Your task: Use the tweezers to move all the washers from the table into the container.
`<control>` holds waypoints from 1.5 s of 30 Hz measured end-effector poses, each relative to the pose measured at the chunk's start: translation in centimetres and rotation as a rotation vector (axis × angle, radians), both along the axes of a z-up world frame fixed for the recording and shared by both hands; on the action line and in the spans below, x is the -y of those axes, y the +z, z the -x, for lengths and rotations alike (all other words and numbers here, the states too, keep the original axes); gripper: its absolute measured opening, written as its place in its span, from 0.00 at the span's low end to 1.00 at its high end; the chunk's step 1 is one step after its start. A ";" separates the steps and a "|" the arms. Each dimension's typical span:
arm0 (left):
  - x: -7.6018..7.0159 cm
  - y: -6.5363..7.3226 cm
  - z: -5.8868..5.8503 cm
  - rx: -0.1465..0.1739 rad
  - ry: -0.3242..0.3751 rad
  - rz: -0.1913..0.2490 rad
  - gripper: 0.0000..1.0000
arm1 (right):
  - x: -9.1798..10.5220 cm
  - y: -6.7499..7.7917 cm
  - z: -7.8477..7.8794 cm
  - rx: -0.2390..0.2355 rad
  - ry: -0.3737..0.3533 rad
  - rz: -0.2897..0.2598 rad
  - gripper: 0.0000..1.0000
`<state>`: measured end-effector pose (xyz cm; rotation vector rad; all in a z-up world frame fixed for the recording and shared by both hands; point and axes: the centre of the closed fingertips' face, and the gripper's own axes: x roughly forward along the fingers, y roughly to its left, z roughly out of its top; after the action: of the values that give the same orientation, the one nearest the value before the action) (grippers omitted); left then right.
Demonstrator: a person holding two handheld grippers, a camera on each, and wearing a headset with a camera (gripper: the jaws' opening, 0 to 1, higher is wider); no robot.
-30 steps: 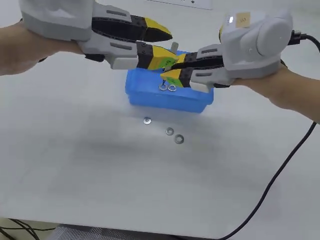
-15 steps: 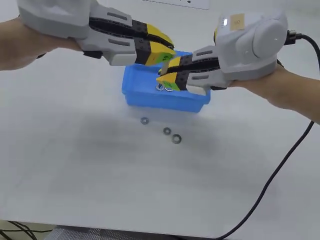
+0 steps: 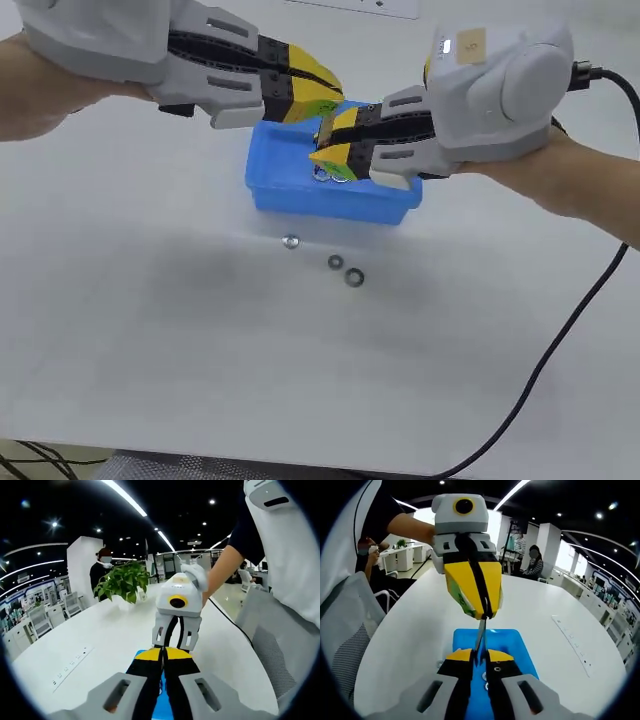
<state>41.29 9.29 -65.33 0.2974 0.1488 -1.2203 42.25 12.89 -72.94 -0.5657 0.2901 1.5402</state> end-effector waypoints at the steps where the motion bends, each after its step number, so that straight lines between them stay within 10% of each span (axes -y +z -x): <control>1: 0.0 -0.1 -0.4 0.004 -0.001 -0.004 0.04 | 0.0 0.0 0.0 -0.004 -0.001 0.002 0.11; 13: 0.2 0.7 -0.3 0.009 0.013 0.001 0.04 | 0.0 0.3 -0.1 -0.012 -0.040 -0.005 0.16; 23: -0.7 2.5 -0.7 0.045 0.044 0.004 0.04 | 0.7 0.5 -0.3 0.000 -0.100 -0.014 0.40; 26: -1.1 3.2 -0.5 0.059 0.056 0.018 0.04 | 1.4 0.9 -0.6 0.090 -0.113 0.007 0.53; 31: -1.4 3.6 -0.3 0.066 0.061 0.011 0.04 | 1.6 2.4 -0.2 0.102 -0.153 -0.027 0.64; 45: -2.9 6.8 1.7 0.107 0.087 0.037 0.04 | 2.8 4.0 2.3 0.002 -0.197 -0.112 0.99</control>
<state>39.61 12.18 -58.50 0.3203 0.0462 -1.1176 39.98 10.11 -68.96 -0.4372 0.2486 1.3564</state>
